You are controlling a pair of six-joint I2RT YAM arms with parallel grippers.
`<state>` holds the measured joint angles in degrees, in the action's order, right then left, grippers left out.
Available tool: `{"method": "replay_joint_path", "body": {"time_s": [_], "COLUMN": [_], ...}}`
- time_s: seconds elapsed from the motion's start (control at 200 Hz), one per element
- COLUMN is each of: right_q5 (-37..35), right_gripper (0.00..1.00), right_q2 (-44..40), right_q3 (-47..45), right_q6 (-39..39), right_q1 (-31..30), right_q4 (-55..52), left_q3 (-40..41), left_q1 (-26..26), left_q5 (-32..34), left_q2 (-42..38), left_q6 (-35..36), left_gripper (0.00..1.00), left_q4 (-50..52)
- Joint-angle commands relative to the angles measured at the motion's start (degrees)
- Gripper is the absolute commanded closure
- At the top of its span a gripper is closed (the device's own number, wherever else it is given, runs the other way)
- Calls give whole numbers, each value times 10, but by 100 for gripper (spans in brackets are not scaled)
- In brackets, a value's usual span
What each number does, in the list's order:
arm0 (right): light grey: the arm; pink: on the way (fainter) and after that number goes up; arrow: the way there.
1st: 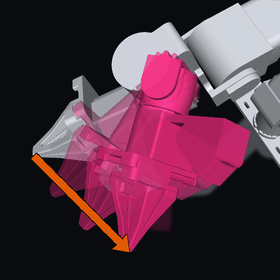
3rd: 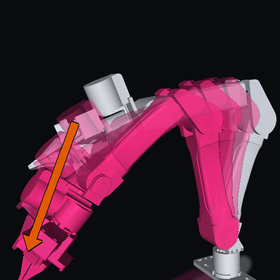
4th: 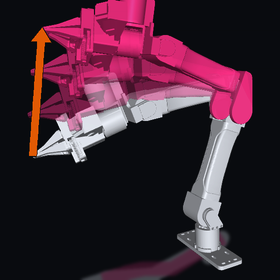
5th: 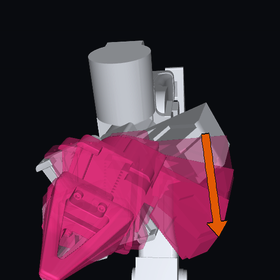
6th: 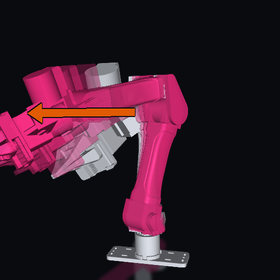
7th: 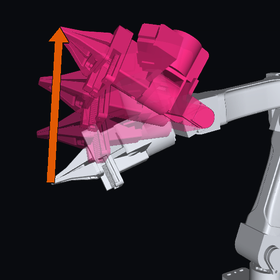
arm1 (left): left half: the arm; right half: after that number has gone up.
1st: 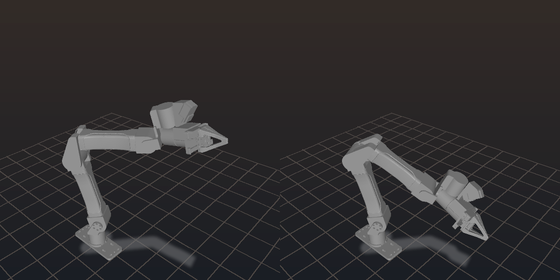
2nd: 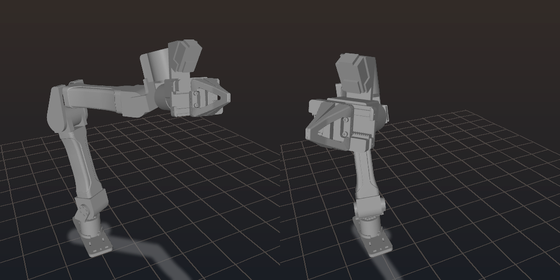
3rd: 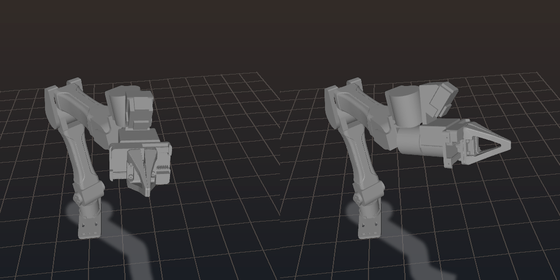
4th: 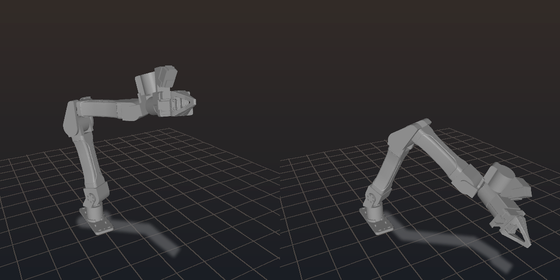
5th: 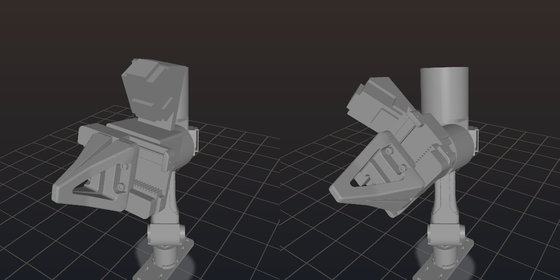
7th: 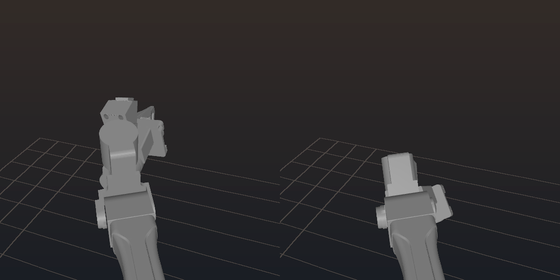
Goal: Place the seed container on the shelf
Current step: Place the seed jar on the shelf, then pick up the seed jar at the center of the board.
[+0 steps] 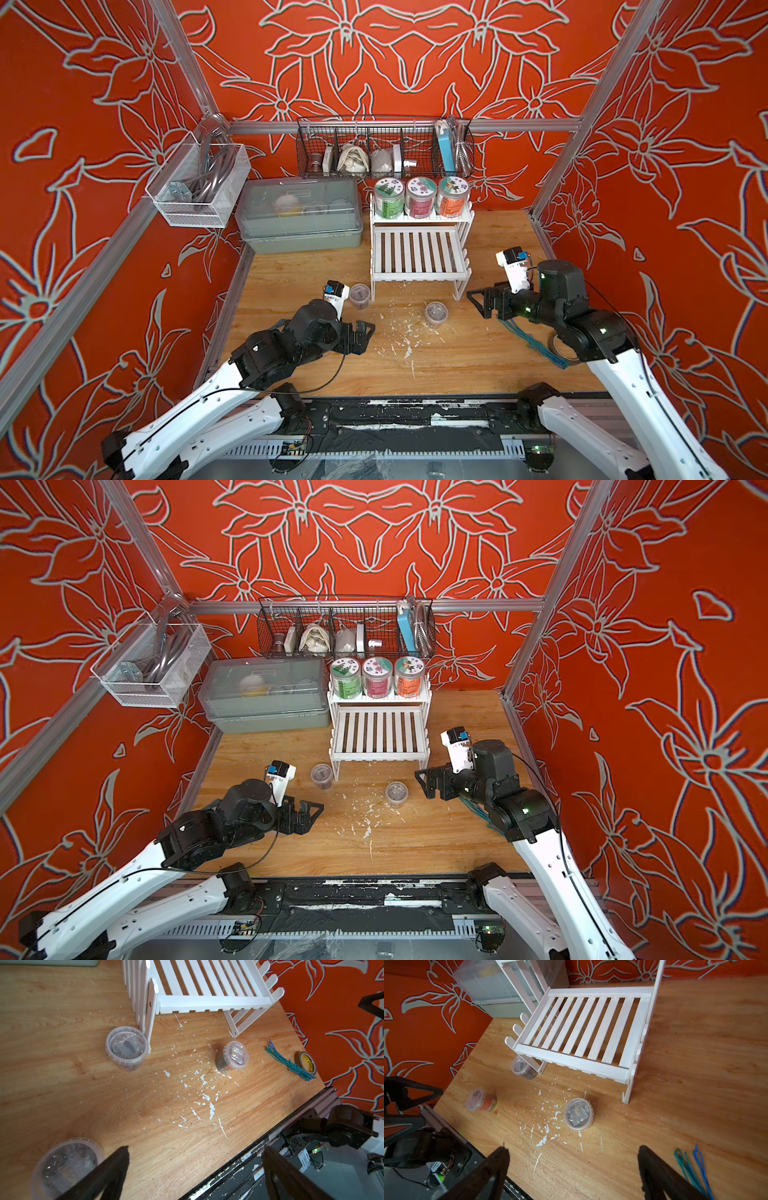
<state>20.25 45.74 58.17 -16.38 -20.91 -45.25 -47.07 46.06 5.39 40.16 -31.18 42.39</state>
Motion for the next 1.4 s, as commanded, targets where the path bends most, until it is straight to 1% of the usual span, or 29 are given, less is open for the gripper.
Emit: {"method": "replay_joint_path", "body": {"time_s": [0.0, 0.17, 0.46, 0.601, 0.926, 1.396], "right_q5": [15, -7, -108, -126, -163, -167], "right_gripper": [2, 3, 2, 2, 0, 0], "right_q2": [1, 14, 72, 103, 174, 267], "right_q3": [-32, -71, -107, -121, -123, -92], "right_q6": [-33, -51, -63, -73, -86, -108], "right_q1": [-3, -27, -117, -148, -162, -195], "right_q4": [-30, -14, 25, 67, 108, 139], "left_q3": [26, 67, 119, 134, 146, 151], "left_q1": [-4, -4, -4, -4, -4, -4], "left_q5": [-6, -6, -19, -23, -36, -45], "left_q2": [-3, -2, 9, 15, 22, 28], "left_q6": [-11, -19, -34, -35, -32, -30], "left_gripper": [1, 1, 1, 1, 1, 1], "left_q4": [1, -30, -82, -99, -117, -127]}}
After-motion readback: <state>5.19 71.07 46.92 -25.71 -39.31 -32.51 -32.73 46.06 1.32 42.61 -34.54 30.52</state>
